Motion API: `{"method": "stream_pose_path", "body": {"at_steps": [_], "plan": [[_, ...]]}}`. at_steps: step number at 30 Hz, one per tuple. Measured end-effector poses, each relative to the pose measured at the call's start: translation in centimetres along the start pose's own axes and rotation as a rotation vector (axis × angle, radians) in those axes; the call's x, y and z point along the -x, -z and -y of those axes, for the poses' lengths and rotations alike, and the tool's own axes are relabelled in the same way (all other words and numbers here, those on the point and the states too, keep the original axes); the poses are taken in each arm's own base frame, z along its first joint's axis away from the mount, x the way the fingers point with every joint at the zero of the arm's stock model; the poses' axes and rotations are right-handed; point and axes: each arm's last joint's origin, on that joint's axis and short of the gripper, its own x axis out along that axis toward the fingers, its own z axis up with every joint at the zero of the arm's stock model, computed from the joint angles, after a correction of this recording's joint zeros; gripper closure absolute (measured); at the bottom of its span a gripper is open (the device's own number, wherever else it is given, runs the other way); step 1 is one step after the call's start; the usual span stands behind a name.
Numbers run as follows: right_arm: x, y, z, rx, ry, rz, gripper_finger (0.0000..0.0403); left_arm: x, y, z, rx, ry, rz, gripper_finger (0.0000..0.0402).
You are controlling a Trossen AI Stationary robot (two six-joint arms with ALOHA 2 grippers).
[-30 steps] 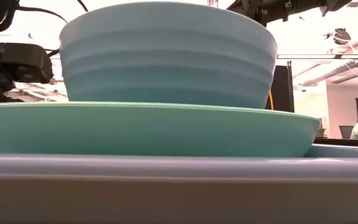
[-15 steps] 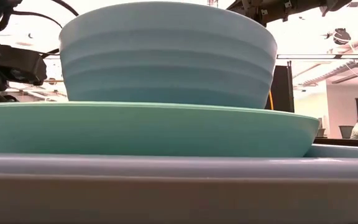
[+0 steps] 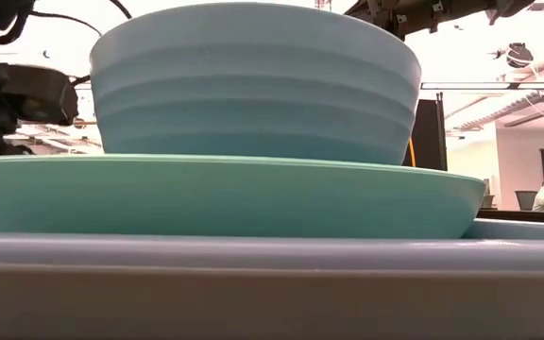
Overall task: Set up tray
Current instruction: Put the yellow napkin on the blue serving tray to the left of the light green plate, then put the orange fork on the yellow napkin
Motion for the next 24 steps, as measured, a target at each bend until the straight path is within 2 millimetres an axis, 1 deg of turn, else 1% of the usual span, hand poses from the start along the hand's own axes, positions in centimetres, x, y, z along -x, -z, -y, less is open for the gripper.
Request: {"method": "stream_pose_path", "body": {"at_steps": [2,4,7,9,14,18,24], "plan": [[0.0,0.0,0.0,-0.002,0.000,-0.001,0.0261,0.7,-0.5,0.6,-0.020,0.019,0.021,0.0391],[0.0,0.0,0.0,-0.002,0.001,-0.001,0.0261,1.4,-0.9,1.1,-0.044,-0.004,0.040,0.0396],[0.0,0.0,0.0,-0.001,0.001,-0.005,0.0261,2.2,-1.2,1.3,-0.045,-0.056,0.005,0.0398],[0.0,0.0,0.0,0.000,0.001,-0.005,0.0261,2.5,-1.0,1.2,-0.009,-0.100,-0.033,0.0396],[0.0,0.2,0.0,0.003,0.003,-0.014,0.0261,2.9,0.8,0.1,0.133,-0.254,-0.177,0.0397],[0.0,0.9,0.2,0.010,0.005,-0.021,0.0261,3.5,2.3,0.0,0.224,-0.320,-0.264,0.0399],[0.0,1.7,0.6,0.011,0.020,-0.029,0.0261,4.6,3.6,0.4,0.336,-0.345,-0.243,0.0399]]}}
